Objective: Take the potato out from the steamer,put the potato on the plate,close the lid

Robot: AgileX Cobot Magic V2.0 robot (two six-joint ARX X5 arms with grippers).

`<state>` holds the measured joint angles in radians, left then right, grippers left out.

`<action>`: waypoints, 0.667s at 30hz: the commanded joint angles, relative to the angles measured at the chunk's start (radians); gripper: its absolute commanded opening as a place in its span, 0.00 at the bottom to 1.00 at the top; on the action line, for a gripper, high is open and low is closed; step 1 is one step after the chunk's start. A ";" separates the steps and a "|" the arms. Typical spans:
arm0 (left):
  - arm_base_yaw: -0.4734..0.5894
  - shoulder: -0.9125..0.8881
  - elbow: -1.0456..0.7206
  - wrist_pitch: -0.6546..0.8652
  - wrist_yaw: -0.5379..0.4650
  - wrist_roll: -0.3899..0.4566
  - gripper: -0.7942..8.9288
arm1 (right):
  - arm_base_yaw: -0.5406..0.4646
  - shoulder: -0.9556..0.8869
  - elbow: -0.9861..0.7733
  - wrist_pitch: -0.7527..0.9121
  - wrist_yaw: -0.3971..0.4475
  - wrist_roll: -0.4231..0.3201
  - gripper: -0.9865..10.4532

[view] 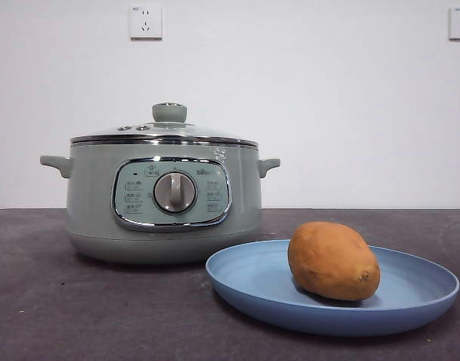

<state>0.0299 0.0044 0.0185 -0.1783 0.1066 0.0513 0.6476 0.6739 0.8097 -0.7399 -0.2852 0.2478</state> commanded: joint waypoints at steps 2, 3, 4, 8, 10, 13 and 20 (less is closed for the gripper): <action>0.003 -0.003 -0.015 0.000 -0.001 -0.005 0.08 | 0.002 -0.001 0.005 0.004 0.003 0.005 0.09; 0.003 -0.003 -0.015 0.000 -0.001 -0.005 0.08 | 0.002 -0.001 0.005 0.004 0.003 0.005 0.09; 0.003 -0.003 -0.015 0.000 -0.001 -0.005 0.08 | 0.002 -0.001 0.005 0.005 0.003 0.005 0.09; 0.003 -0.003 -0.015 0.000 -0.001 -0.005 0.08 | 0.002 -0.001 0.005 0.004 0.003 0.005 0.09; 0.003 -0.003 -0.014 0.000 -0.001 -0.005 0.08 | 0.002 -0.001 0.005 0.005 0.003 0.005 0.09; 0.003 -0.003 -0.015 0.000 -0.001 -0.005 0.08 | 0.002 -0.001 0.005 0.004 0.003 0.005 0.09; 0.003 -0.003 -0.014 0.000 0.000 -0.005 0.08 | -0.032 -0.026 0.005 0.008 0.063 -0.060 0.09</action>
<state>0.0299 0.0044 0.0185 -0.1783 0.1066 0.0513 0.6285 0.6624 0.8097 -0.7395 -0.2420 0.2226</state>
